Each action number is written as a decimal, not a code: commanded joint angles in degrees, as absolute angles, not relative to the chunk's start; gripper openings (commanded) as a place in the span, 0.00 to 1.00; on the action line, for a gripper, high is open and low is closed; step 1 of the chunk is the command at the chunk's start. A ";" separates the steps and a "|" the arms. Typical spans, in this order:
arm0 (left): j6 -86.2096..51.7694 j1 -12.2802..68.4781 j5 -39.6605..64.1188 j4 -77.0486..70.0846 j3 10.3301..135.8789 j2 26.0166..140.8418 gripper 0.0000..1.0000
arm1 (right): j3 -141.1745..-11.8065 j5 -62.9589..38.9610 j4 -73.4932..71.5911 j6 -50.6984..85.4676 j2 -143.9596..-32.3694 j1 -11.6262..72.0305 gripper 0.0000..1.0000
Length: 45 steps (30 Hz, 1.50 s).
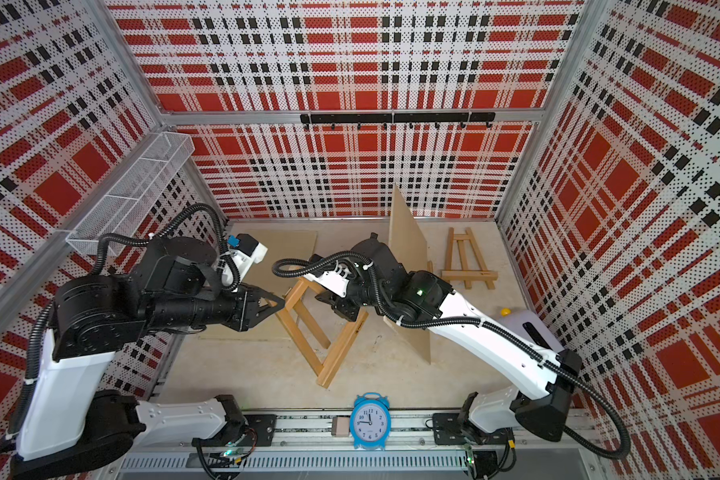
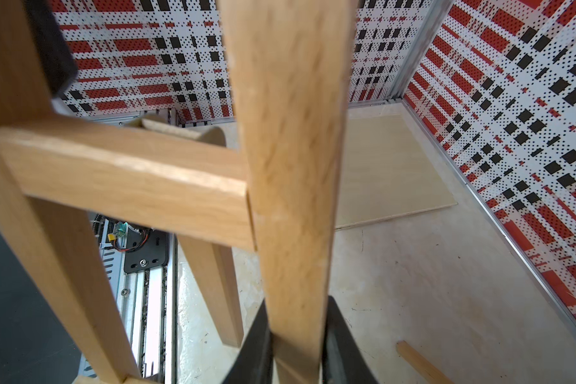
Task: Disassemble the easel
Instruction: Pick up the easel at the center of the board, then place the easel at the center of the board.
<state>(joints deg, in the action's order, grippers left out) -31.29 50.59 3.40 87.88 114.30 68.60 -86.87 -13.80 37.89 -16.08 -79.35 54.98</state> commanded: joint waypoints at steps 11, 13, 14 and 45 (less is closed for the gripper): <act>-32.52 50.80 -3.50 77.10 111.28 63.45 0.52 | -91.63 -4.92 32.87 -5.38 -79.29 55.18 0.00; -32.97 50.80 -7.21 76.42 111.36 61.93 0.49 | -93.08 -2.81 32.96 -4.21 -79.39 55.13 0.00; -33.47 50.89 -9.13 76.19 111.21 61.14 0.45 | -94.07 -1.86 33.28 -3.52 -79.57 55.13 0.00; -35.81 54.86 -13.29 61.80 90.20 56.03 0.47 | -119.81 2.17 49.78 4.65 -91.47 53.77 0.00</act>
